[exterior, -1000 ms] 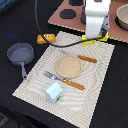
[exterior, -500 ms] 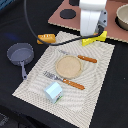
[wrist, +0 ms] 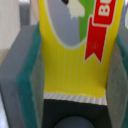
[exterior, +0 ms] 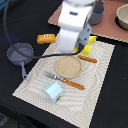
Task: Interact with the objects in diverse but meaningful ways.
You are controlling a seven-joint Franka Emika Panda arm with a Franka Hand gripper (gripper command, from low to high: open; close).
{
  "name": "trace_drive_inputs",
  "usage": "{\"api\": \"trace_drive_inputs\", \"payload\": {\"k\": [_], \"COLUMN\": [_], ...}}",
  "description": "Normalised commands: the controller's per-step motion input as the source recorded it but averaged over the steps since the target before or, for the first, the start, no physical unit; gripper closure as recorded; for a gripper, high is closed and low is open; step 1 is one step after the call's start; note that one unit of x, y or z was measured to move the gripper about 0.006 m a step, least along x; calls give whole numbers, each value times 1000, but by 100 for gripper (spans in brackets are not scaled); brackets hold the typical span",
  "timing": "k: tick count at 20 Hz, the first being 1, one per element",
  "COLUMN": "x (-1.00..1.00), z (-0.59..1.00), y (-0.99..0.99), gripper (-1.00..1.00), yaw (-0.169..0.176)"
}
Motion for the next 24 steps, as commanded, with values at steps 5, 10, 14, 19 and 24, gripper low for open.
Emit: {"api": "trace_drive_inputs", "payload": {"k": [5,10,14,19,24], "x": [-1000,-1000,-1000,-1000,-1000], "z": [-251,-211,-278,-255,-226], "y": [-75,0,0,0,5], "gripper": [100,100,100,100,100], "yaw": [0,0,0,0,-11]}}
